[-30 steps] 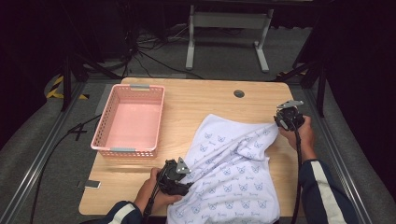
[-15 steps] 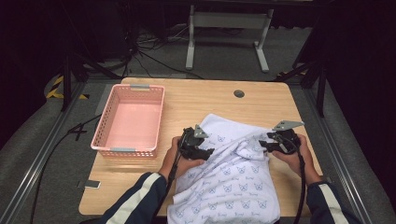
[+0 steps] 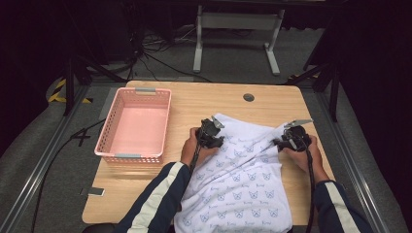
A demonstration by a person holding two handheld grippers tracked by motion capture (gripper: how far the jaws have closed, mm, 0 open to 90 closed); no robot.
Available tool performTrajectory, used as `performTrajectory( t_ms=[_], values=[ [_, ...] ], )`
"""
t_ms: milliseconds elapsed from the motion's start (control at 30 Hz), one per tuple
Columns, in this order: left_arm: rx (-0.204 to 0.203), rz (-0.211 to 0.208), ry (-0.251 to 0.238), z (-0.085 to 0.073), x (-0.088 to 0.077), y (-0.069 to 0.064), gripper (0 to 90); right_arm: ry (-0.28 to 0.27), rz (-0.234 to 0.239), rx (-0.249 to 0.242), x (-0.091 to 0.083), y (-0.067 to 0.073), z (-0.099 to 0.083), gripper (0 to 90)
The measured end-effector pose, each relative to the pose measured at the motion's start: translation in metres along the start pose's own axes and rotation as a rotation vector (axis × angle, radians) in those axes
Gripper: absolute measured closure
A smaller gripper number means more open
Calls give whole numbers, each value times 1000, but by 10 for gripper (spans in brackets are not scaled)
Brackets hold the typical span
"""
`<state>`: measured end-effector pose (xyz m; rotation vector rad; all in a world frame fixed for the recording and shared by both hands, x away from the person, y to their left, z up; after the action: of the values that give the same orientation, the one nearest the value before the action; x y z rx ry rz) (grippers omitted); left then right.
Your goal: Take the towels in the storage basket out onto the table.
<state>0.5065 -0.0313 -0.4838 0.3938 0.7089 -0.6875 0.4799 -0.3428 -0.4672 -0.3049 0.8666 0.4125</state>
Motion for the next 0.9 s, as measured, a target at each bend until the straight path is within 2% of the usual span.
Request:
performTrajectory(
  t_ms=[33, 100, 200, 267, 300, 333, 367, 433, 467, 533, 600, 633, 667, 733, 767, 800, 833, 867, 900],
  values=[
    [-20, 9, 3, 0, 1, 5, 513, -5, -23, 9, 3, -6, 3, 524],
    [-37, 66, 13, 0, 1, 16, 512, -7, -66, 19, 8, -15, 9, 523],
    [-89, 102, 11, -2, 3, 32, 510, -5, -128, 9, 16, -23, 19, 508],
    [-112, 130, 19, -3, 3, 40, 511, -3, -153, 14, 21, -25, 25, 488],
    [-128, 121, 13, -3, 4, 43, 511, -2, -175, 14, 23, -25, 28, 478],
    [-128, 121, 13, -3, 4, 43, 506, 2, -188, 11, 24, -25, 30, 468],
    [-138, 137, 21, -2, 5, 45, 506, 2, -188, 11, 24, -25, 30, 468],
    [-129, 134, 34, 0, 4, 44, 487, 1, -204, -4, 26, -23, 33, 450],
    [-129, 121, 38, 0, 3, 41, 482, -4, -190, -3, 24, -21, 33, 447],
    [-99, 59, 8, 1, -6, 31, 459, -27, -148, 27, 16, -18, 30, 456],
    [-85, 13, -4, 0, -14, 21, 447, -60, -115, 3, 3, -12, 24, 450],
    [-45, -24, -8, -3, -21, 11, 441, -70, -100, -13, -2, -9, 22, 451],
    [-7, -40, 6, -6, -28, 4, 441, -84, -52, -27, -10, -3, 16, 450],
    [22, -98, -8, -13, -39, -10, 443, -101, 36, -55, -25, 11, 5, 454],
    [51, -115, 2, -18, -45, -18, 445, -103, 55, -67, -30, 16, 0, 448],
    [87, -123, 18, -24, -51, -25, 451, -93, 115, -94, -42, 31, -14, 448],
    [105, -153, 25, -30, -58, -31, 451, -93, 115, -94, -42, 31, -14, 448],
    [127, -195, 39, -38, -64, -39, 453, -73, 145, -106, -47, 38, -21, 437],
    [151, -195, 47, -45, -69, -43, 459, -54, 150, -137, -53, 48, -32, 427]
  ],
)
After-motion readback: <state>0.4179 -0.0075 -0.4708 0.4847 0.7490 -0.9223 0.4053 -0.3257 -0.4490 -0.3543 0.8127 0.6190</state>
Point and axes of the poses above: each handheld gripper's, and its own axes: x roughly forward along the jaws, z roughly out of its top, y roughly to its left, the point moved 3 cm from there along x, roughly forward along the jaws
